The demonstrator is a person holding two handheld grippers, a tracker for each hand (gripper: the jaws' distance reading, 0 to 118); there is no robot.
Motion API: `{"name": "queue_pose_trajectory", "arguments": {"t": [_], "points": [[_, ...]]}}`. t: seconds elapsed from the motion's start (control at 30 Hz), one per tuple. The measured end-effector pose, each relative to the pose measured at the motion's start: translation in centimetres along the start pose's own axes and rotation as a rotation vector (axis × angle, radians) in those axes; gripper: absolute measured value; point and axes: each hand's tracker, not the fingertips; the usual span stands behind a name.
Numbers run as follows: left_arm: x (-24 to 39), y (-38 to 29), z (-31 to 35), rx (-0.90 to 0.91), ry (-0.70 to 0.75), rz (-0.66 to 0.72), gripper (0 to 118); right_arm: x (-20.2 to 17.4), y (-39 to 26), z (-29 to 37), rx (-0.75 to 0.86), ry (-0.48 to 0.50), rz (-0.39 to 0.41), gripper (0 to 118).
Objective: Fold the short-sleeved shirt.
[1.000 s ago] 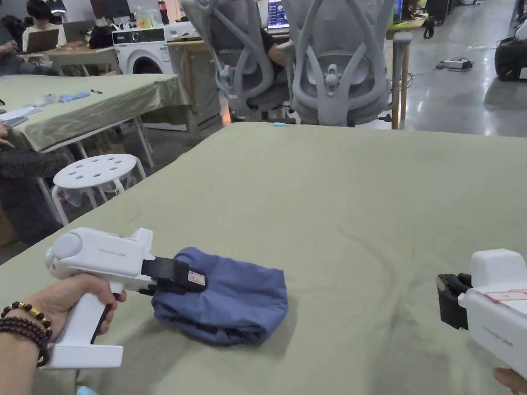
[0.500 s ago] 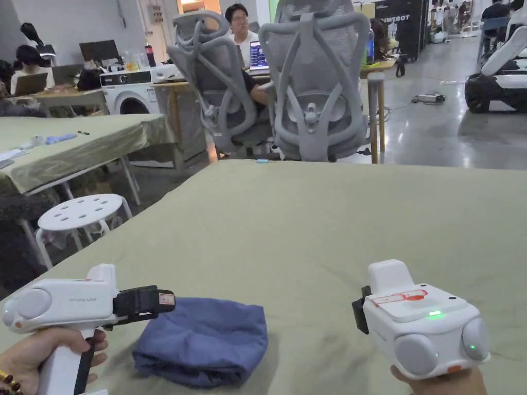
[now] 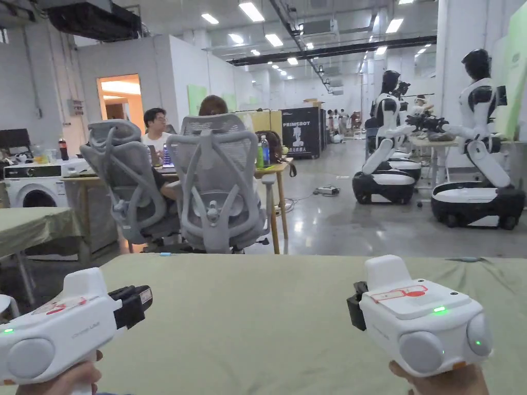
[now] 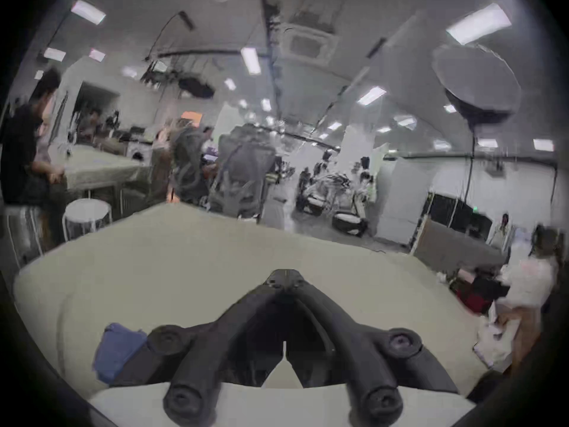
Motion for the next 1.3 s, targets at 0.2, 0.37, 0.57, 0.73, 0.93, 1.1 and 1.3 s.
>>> {"name": "queue_pose_trajectory", "arguments": {"t": [0.2,0.37,0.57,0.73,0.93,1.1,1.3], "points": [[16.1,-2.4,-1.3,0.096,-0.068,-0.138,0,9.2,-2.3,6.9,0.025,-0.142,-0.059,3],[24.8,-5.2,0.9,0.173,-0.101,-0.243,0,12.9,-6.1,11.6,0.042,-0.208,-0.051,3],[28.0,-10.9,3.3,0.199,-0.047,-0.245,0,14.1,-11.5,14.8,0.089,-0.339,-0.028,3],[28.1,-15.0,4.5,0.154,-0.014,-0.307,0,12.9,-15.0,15.6,0.095,-0.337,-0.075,3],[27.3,-17.1,5.3,0.154,0.039,-0.293,0,11.2,-17.0,16.3,0.111,-0.355,-0.095,3],[27.3,-17.5,4.8,0.156,0.034,-0.253,0,10.8,-16.9,16.3,0.124,-0.384,-0.119,8],[27.8,-17.2,4.5,0.171,0.041,-0.183,0,10.1,-16.7,15.6,0.099,-0.384,-0.102,10]]}}
